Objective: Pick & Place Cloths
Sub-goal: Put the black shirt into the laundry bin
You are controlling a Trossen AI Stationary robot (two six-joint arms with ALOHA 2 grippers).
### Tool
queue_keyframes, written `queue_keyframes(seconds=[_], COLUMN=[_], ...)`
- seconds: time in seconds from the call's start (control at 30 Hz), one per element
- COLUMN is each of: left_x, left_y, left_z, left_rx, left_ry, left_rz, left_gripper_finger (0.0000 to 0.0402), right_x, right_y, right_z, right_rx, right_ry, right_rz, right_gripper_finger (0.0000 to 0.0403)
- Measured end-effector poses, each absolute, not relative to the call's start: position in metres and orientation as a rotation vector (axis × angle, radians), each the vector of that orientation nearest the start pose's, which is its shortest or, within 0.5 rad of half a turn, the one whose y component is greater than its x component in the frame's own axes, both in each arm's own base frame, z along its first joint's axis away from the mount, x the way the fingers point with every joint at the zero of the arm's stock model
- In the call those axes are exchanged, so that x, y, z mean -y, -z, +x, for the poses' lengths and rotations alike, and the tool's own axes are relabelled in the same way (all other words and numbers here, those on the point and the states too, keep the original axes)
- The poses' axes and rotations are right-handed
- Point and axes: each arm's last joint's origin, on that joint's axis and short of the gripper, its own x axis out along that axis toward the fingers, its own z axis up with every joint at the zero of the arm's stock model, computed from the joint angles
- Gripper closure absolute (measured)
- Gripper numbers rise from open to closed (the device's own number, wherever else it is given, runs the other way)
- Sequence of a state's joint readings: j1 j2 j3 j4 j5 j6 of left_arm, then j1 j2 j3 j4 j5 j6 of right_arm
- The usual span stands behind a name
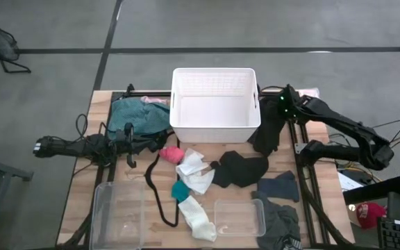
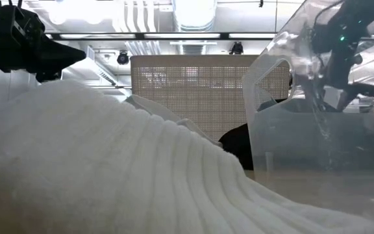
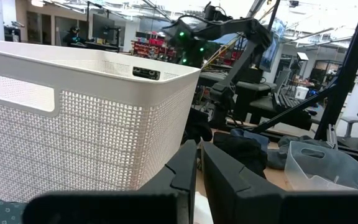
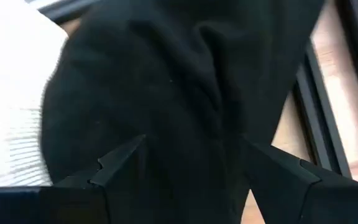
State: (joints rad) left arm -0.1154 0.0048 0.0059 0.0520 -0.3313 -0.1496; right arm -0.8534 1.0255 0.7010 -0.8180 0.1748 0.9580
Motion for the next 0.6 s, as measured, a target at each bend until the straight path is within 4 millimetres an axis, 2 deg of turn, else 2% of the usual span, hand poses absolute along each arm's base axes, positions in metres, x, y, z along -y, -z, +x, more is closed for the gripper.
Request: queue_keyframes(seconds=[0.33, 0.47, 0.6], left_x=[0.002, 0.002, 0.002], left_y=[-0.17, -0.17, -0.17], left_z=[0.096, 0.096, 0.096], left_rx=[0.068, 0.068, 0.068], left_ry=[-0.212, -0.212, -0.212], left_rz=[-0.161, -0.161, -0.161], left_gripper_finger=[0.0371, 0.0371, 0.0371], right_x=[0.154, 0.156, 0.156], right_y=[-0.19, -0.186, -0.189], right_z=[0.128, 0.13, 0.13], right_rx=[-0.828, -0.866, -0.863], right_ry=[1.367, 1.325, 1.278], right_rz=[1.122, 1.108, 1.082], right_gripper_finger=[0.0197, 0.0257, 0.035])
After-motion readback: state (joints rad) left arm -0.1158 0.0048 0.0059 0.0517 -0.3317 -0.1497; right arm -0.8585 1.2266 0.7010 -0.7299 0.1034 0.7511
